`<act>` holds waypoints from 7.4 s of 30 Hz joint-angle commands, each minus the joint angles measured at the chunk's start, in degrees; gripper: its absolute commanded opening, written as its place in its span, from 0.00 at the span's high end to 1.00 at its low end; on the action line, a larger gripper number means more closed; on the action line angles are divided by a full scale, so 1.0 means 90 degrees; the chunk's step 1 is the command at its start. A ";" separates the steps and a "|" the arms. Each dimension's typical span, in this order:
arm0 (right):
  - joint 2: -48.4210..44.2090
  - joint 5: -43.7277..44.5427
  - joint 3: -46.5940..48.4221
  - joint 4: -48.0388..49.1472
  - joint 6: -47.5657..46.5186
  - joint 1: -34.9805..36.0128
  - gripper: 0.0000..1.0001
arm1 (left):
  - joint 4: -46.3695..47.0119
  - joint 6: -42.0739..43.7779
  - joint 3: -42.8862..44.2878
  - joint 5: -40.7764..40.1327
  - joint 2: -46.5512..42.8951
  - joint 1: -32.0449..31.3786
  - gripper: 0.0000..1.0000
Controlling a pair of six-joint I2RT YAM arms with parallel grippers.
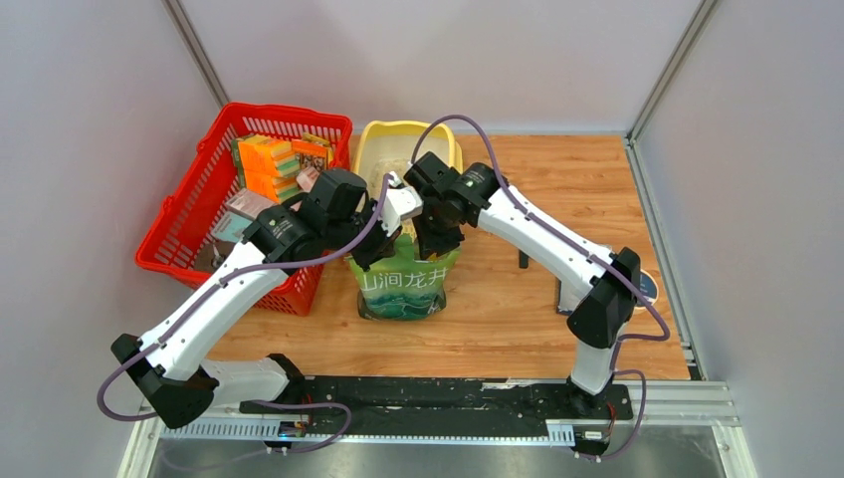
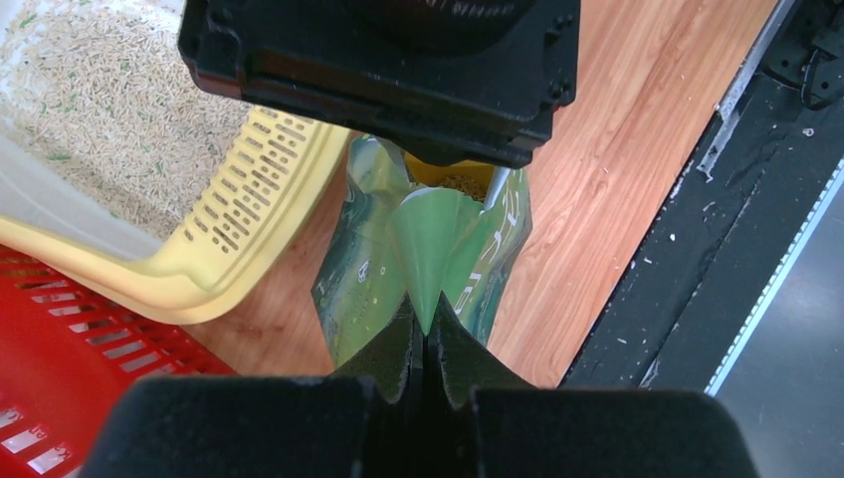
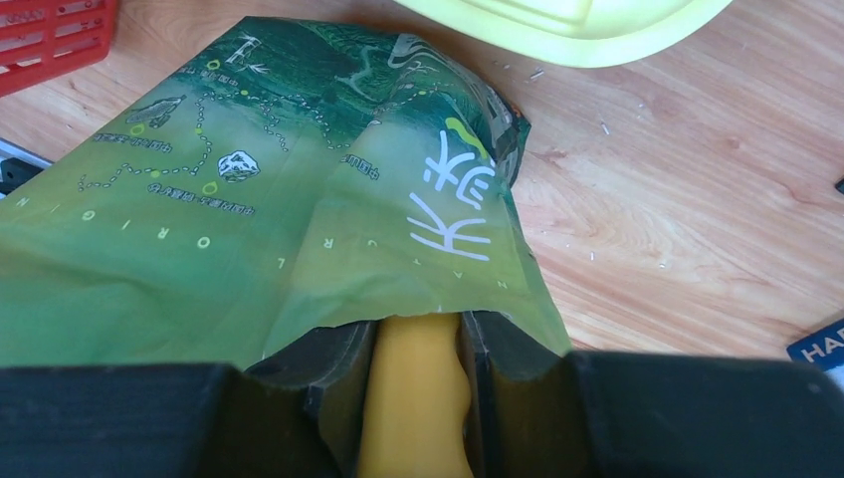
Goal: Fill the litter box with clean litter
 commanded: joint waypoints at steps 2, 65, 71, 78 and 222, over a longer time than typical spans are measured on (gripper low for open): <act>0.0249 0.0155 -0.0639 0.0303 0.0421 0.0154 1.00 | 0.1737 -0.0275 0.0402 0.0691 -0.0644 -0.0041 1.00; -0.2291 -0.6692 -0.3248 0.4594 0.1498 -0.3967 1.00 | -0.0939 0.2781 0.1359 -0.0295 -0.0537 -0.0041 1.00; -0.2515 -0.5787 -0.3112 0.3970 0.1088 -0.3811 1.00 | -0.0812 0.2743 0.1437 -0.0159 -0.0342 -0.0060 1.00; -0.2486 -0.4768 -0.3043 0.3597 0.0833 -0.3488 1.00 | -0.0626 0.2625 0.1545 -0.0022 -0.0127 -0.0157 1.00; -0.0475 0.1305 0.1089 -0.0534 -0.1720 0.0242 1.00 | 0.1034 -0.0109 0.0295 0.0232 -0.1377 -0.0206 1.00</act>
